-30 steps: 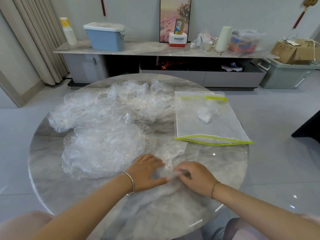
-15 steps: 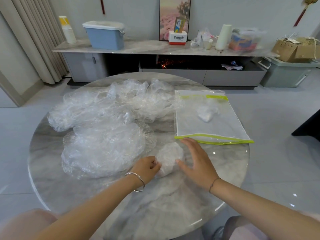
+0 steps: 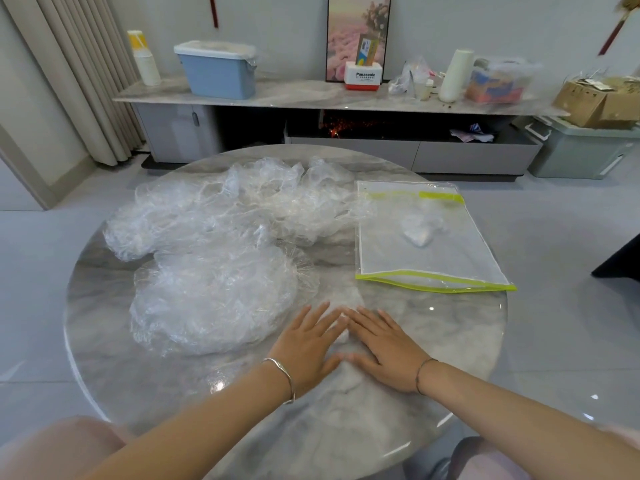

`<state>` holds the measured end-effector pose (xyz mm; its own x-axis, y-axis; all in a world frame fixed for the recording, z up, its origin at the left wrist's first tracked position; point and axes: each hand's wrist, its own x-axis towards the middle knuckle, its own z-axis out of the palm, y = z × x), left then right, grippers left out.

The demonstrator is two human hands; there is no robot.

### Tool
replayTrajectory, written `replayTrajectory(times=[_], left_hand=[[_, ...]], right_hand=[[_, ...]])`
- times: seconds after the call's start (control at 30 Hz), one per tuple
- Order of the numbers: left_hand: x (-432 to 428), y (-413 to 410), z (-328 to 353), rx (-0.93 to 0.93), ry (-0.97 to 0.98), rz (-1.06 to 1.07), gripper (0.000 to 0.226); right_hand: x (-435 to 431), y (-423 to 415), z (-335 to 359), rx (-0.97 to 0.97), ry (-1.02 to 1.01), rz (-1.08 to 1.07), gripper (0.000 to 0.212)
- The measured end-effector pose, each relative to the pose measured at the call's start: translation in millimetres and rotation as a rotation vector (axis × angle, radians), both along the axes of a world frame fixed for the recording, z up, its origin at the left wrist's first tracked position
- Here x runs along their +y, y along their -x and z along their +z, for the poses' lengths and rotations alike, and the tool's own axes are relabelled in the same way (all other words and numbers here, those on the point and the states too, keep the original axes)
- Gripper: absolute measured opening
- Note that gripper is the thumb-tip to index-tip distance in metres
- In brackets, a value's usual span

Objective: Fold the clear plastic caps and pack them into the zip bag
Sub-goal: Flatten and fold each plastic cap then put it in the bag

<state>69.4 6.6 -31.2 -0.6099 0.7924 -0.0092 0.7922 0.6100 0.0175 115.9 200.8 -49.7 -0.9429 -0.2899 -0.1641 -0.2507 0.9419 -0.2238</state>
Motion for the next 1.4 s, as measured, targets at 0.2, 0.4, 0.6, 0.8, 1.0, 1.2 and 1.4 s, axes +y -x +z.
replayTrajectory(times=[0.2,0.4,0.6,0.8,1.0,1.2,1.4], left_hand=[[-4,3,-11,-0.175,0.02,0.069,0.067],[-6,3,3,-0.201,-0.093,0.033,0.045],[-9,4,8,-0.296,-0.222,0.169,0.032],[-11,19,0,-0.616,-0.492,0.439,0.016],[-5,8,-1,-0.245,-0.38,0.371,0.029],[-6,-3,-11,-0.144,-0.135,-0.08,0.074],[-8,-16,-27,-0.185,-0.013,-0.03,0.091]], right_hand=[[1,5,6,0.12,0.087,-0.037,0.076],[1,-2,11,0.159,0.119,-0.042,0.062],[-4,-4,10,0.21,0.163,-0.088,0.033],[0,4,13,0.102,0.602,-0.478,0.017],[-1,8,12,0.06,0.618,-0.58,0.02],[-4,2,18,0.293,0.272,-0.349,0.018],[-16,-30,-1,0.439,-0.026,-0.048,0.056]])
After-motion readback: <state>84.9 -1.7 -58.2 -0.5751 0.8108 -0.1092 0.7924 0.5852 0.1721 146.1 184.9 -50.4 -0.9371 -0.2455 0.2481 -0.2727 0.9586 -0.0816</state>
